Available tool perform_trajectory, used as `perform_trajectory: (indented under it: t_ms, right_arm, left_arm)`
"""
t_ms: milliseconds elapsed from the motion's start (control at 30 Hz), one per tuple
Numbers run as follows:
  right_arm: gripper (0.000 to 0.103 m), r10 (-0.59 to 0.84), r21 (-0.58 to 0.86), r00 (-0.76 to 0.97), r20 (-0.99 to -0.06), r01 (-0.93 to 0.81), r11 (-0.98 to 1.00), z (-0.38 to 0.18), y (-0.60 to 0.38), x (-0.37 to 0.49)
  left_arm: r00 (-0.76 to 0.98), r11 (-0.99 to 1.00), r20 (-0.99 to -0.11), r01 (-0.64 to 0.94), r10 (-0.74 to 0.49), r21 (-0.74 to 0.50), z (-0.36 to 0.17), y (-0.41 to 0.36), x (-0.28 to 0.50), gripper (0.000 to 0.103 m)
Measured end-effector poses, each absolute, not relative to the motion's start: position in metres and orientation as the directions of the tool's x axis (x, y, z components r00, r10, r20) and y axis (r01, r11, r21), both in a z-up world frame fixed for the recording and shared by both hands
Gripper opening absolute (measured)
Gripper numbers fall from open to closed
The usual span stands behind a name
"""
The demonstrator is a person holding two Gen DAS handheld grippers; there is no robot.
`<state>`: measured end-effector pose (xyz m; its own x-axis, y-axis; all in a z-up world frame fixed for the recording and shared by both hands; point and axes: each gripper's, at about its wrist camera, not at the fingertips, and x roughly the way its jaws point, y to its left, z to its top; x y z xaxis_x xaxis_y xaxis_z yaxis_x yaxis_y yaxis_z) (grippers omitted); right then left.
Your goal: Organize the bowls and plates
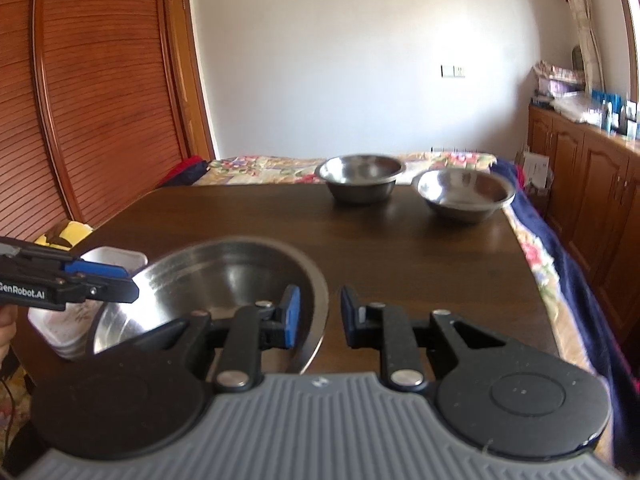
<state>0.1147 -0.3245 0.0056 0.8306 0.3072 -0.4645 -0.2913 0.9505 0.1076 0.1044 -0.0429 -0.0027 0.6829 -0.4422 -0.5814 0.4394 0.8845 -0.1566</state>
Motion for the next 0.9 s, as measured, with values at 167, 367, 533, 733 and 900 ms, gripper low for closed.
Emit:
perform_trajectory:
  t_ms: [167,367,533,733,900]
  right_arm:
    - [0.024,0.296,0.064,0.85,-0.435,-0.299,0.952,0.024,-0.331,0.127]
    - [0.024,0.299,0.03,0.863,-0.407,-0.315,0.949,0.04,-0.34,0.152]
    - [0.036,0.312,0.022,0.864,-0.396,-0.331,0.943,0.048,-0.349,0.179]
    - [0.038,0.31,-0.035,0.854,-0.417,-0.356,0.934,0.047,-0.347,0.21]
    - [0.038,0.319,-0.049,0.842,-0.436,-0.376,0.925,0.047,-0.347,0.24]
  left_arm:
    - [0.709,0.892,-0.56,0.431,-0.428,-0.137,0.009,-0.04,0.109,0.047]
    - [0.743,0.905,-0.534,0.41,-0.405,-0.115,0.028,-0.038,0.126,0.048]
    - [0.767,0.914,-0.516,0.396,-0.381,-0.086,0.044,-0.042,0.145,0.051]
    - [0.773,0.913,-0.513,0.404,-0.374,-0.056,0.052,-0.057,0.166,0.053]
    - [0.767,0.91,-0.524,0.414,-0.371,-0.04,0.052,-0.07,0.187,0.054]
